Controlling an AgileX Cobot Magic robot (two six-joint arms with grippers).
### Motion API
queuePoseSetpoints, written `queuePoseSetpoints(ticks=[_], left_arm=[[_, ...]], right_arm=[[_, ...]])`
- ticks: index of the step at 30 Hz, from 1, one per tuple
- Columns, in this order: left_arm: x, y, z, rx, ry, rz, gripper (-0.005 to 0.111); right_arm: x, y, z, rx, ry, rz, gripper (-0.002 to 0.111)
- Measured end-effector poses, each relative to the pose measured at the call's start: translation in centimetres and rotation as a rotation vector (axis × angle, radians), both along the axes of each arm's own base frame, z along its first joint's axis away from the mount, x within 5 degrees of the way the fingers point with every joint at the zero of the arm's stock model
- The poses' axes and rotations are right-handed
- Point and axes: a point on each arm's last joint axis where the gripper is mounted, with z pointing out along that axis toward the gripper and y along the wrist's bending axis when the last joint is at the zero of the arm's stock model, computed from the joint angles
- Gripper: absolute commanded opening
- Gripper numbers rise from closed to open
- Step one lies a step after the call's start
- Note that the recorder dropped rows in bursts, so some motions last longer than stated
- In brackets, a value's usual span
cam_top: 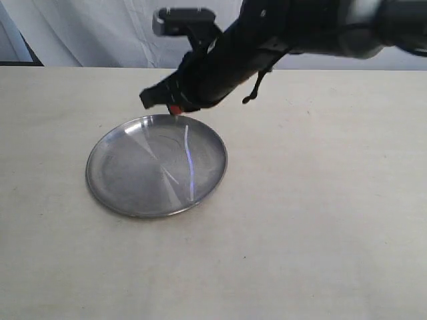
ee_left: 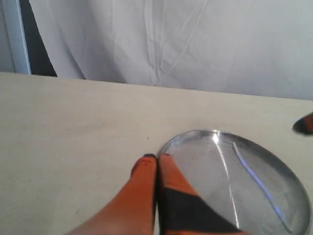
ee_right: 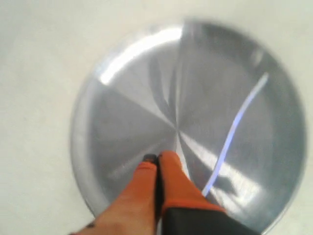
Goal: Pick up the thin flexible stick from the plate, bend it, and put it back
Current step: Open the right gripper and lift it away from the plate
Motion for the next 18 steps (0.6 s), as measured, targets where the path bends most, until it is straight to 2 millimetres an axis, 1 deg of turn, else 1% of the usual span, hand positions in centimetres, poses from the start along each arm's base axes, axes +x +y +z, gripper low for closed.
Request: queuePoseSetpoints(ticks=[1,2,3,4,7,8,15,16,18], left_arm=[[0.0,0.0,-0.5,-0.007,0.021,0.003,0.000],[-0.1,0.0,-1.0,-0.032,0.046,0.006,0.000],[-0.1,-0.1,-1.1,-0.050,0.054,0.007,0.000],[-0.1,-0.2,-1.2,-0.094,0.072,0.008,0.000],[-0.2,-0.4,-1.3,-0.175,0.102,0.009,0.000],[-0.2,-0.4,-1.3,-0.197,0.110,0.010,0.000],[-0.2,-0.5,-1.4,-0.212,0.116,0.010,0.000],[-0.2,-0.5,-1.4,-0.212,0.116,0.010,0.000],[-0.2,-0.5,-1.4,-0.212,0.116,0.010,0.000]], right_arm=[[-0.4,-0.2,1.4,0.015,-0.031,0.000,0.000],[-1.1,-0.7,3.9,0.035,-0.090,0.001,0.000],[-1.5,-1.0,5.0,0.041,-0.120,0.003,0.000],[-2.1,-1.4,6.6,0.049,-0.159,0.007,0.000],[-3.4,-2.1,8.9,0.058,-0.203,0.019,0.000],[-4.1,-2.5,9.9,0.063,-0.210,0.028,0.000],[-6.2,-3.6,12.4,0.052,-0.231,0.058,0.000],[-6.7,-3.9,12.6,0.052,-0.234,0.060,0.000],[-7.4,-4.3,12.7,0.053,-0.236,0.059,0.000]])
